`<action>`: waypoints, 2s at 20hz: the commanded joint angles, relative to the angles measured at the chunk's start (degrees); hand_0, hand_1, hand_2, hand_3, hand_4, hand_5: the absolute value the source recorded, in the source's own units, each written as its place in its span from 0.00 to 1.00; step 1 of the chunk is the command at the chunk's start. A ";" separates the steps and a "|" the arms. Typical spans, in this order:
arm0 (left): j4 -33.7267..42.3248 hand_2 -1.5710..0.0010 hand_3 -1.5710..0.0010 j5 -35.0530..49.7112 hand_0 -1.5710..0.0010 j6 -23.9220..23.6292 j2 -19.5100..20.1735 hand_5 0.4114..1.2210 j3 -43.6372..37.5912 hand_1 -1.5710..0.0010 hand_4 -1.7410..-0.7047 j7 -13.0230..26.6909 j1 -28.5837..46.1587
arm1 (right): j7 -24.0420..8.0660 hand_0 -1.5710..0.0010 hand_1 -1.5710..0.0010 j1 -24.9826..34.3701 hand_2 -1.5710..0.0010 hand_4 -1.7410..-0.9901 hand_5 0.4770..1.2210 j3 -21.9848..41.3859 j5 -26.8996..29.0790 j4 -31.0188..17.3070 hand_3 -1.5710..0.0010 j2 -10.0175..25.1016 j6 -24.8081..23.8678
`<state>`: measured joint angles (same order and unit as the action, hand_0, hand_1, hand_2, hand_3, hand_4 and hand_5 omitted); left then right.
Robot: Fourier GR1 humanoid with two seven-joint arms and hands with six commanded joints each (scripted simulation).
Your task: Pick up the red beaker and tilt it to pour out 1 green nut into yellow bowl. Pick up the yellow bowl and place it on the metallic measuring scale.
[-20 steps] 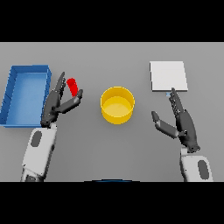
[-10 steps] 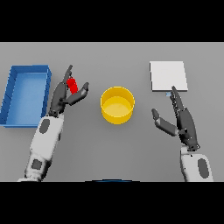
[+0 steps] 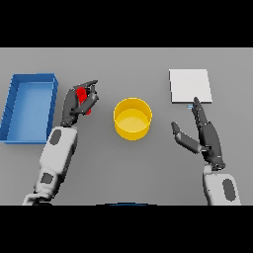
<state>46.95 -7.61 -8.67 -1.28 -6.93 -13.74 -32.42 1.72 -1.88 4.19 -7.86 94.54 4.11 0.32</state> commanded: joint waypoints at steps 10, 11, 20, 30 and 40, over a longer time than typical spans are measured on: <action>1.87 0.03 0.05 -1.42 0.03 -0.49 0.87 0.98 2.83 0.03 0.23 -0.19 -0.83 | 1.31 1.00 1.00 -0.02 1.00 0.60 0.24 0.03 -0.49 -0.87 1.00 -0.36 -0.47; 2.65 0.02 0.04 -1.27 0.02 -0.41 0.78 0.98 2.65 0.02 0.23 -0.29 -0.65 | 1.19 1.00 1.00 -0.14 1.00 0.60 0.24 -0.46 -0.07 -0.69 1.00 0.26 -0.17; 15.43 0.00 0.01 -10.64 0.00 1.56 5.33 0.94 9.73 0.00 0.12 10.93 -0.50 | 2.52 1.00 1.00 -1.03 1.00 0.62 0.26 0.59 -1.24 -0.12 1.00 0.33 0.10; 18.10 0.00 0.00 -25.47 0.00 6.76 11.96 0.89 20.92 0.00 0.03 17.67 -4.74 | 1.46 1.00 1.00 -1.06 1.00 0.62 0.28 1.15 -1.42 -0.08 1.00 -0.71 -0.22; 12.64 0.00 0.00 -41.35 0.00 23.67 17.26 0.98 36.27 0.00 0.13 19.60 -16.19 | -0.67 1.00 1.00 -1.02 1.00 0.61 0.27 0.57 -0.60 0.60 1.00 -0.70 -0.23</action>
<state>59.60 -49.00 15.00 15.95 29.33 5.81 -48.62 1.01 -2.89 4.78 -8.45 95.13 3.37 0.11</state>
